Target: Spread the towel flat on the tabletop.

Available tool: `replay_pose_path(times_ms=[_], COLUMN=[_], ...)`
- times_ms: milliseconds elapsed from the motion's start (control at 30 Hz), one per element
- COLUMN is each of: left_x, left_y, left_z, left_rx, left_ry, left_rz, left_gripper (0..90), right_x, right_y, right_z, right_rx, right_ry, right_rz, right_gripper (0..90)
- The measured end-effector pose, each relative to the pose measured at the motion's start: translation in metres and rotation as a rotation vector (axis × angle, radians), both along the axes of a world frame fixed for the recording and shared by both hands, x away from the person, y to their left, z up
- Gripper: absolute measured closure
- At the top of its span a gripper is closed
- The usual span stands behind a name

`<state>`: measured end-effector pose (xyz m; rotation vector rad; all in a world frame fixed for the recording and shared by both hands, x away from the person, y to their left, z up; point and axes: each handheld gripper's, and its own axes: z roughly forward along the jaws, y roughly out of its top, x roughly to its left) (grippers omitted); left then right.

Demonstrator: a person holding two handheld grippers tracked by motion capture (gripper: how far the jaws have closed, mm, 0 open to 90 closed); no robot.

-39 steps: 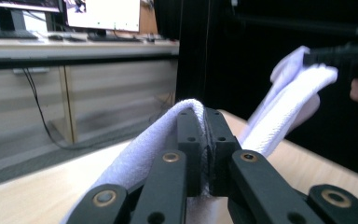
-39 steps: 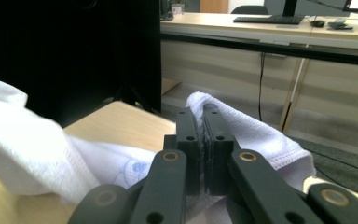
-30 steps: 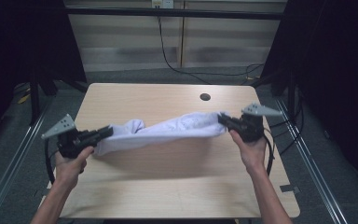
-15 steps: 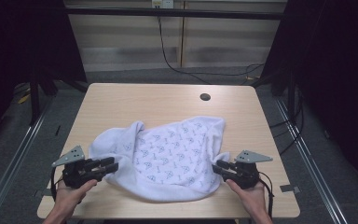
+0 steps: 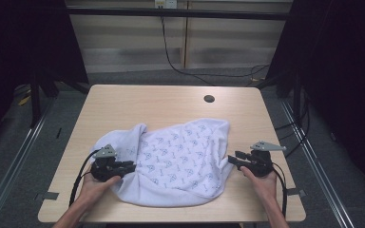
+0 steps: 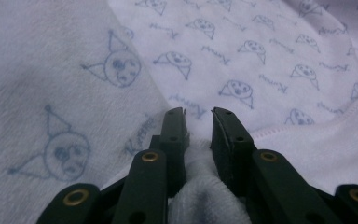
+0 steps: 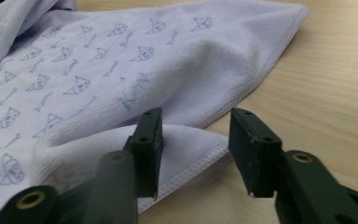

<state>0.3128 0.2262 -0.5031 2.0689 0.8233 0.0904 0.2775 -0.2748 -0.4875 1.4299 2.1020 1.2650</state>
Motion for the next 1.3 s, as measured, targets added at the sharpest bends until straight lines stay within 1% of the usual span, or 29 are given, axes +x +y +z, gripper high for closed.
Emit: replay_pose_path(times_ms=[33,67,100,133,167,200,233,267,333,367,400,500,567,633,667,733,800,833,900,933,967,1033,1100,1200,1233,1300], left_x=[0.000,-0.001,-0.002,-0.004,-0.005,-0.006,-0.007,-0.007,-0.009,-0.010,-0.010,-0.014,-0.016,-0.019,-0.021,-0.024,-0.029,-0.031,-0.034,-0.034,-0.034,-0.031,-0.026,-0.013,-0.007,0.003], left_y=[0.000,0.000,-0.001,-0.001,0.000,0.000,0.001,0.002,0.003,0.003,0.004,0.003,0.003,0.001,0.000,-0.001,-0.002,-0.002,0.000,0.002,0.003,0.006,0.007,0.008,0.009,0.011], left_z=[0.000,0.000,-0.001,-0.001,-0.002,-0.002,-0.002,-0.002,-0.002,-0.002,-0.002,-0.001,0.000,0.001,0.001,0.003,0.004,0.005,0.006,0.007,0.009,0.014,0.019,0.024,0.025,0.027], left_rx=[-0.001,0.005,0.012,0.011,0.008,0.006,0.000,-0.002,-0.014,-0.015,-0.012,-0.018,-0.005,0.002,0.001,0.008,0.023,0.023,0.012,0.003,-0.011,-0.033,-0.052,-0.052,-0.064,-0.075], left_ry=[0.003,-0.003,-0.012,-0.012,-0.013,-0.010,-0.001,-0.001,0.010,0.013,0.012,0.027,0.027,0.029,0.030,0.038,0.031,0.027,0.033,0.032,0.027,0.016,0.000,-0.023,-0.020,-0.032], left_rz=[-0.006,-0.004,-0.002,-0.003,-0.002,-0.003,0.001,-0.001,0.003,0.004,0.003,0.006,-0.001,-0.001,-0.006,-0.008,-0.025,-0.030,-0.043,-0.043,-0.037,-0.023,-0.008,0.004,0.013,0.036], left_gripper=[74.5,74.5,74.4,74.4,74.4,74.4,74.4,74.3,74.2,74.2,74.0,72.8,71.5,70.5,69.3,67.1,64.7,64.2,62.9,62.3,61.7,61.4,61.6,62.1,62.1,61.9], right_x=[0.003,0.004,0.005,0.005,0.004,0.003,0.000,-0.001,-0.005,-0.007,-0.010,-0.020,-0.030,-0.041,-0.048,-0.061,-0.073,-0.078,-0.087,-0.089,-0.091,-0.090,-0.087,-0.077,-0.074,-0.067], right_y=[0.000,0.001,0.003,0.006,0.009,0.012,0.015,0.016,0.014,0.012,0.008,-0.005,-0.013,-0.019,-0.022,-0.025,-0.029,-0.030,-0.033,-0.033,-0.032,-0.027,-0.018,0.000,0.006,0.018], right_z=[-0.003,-0.006,-0.008,-0.011,-0.013,-0.013,-0.012,-0.011,-0.006,-0.002,0.002,0.019,0.030,0.037,0.038,0.037,0.032,0.029,0.027,0.028,0.028,0.028,0.025,0.019,0.017,0.012], right_rx=[0.014,0.015,-0.002,-0.006,-0.014,-0.032,-0.044,-0.047,-0.042,-0.041,-0.040,-0.027,-0.022,-0.032,-0.028,-0.035,-0.035,-0.037,-0.031,-0.032,-0.027,-0.032,-0.018,-0.025,-0.023,-0.009], right_ry=[0.009,0.021,0.027,0.032,0.039,0.044,0.039,0.029,0.019,0.002,-0.010,-0.068,-0.104,-0.119,-0.123,-0.112,-0.086,-0.088,-0.081,-0.087,-0.084,-0.083,-0.068,-0.044,-0.038,-0.015], right_rz=[0.012,0.014,0.013,0.023,0.038,0.043,0.047,0.055,0.041,0.029,0.016,-0.025,-0.040,-0.060,-0.067,-0.066,-0.070,-0.079,-0.092,-0.098,-0.098,-0.078,-0.054,0.004,0.021,0.053], right_gripper=[51.2,49.5,48.5,48.6,50.8,59.4,70.9,78.3,88.8,89.2,89.3,89.7,89.8,89.7,89.6,88.9,82.8,78.8,74.3,71.9,70.1,67.0,64.5,60.9,59.8,57.5])
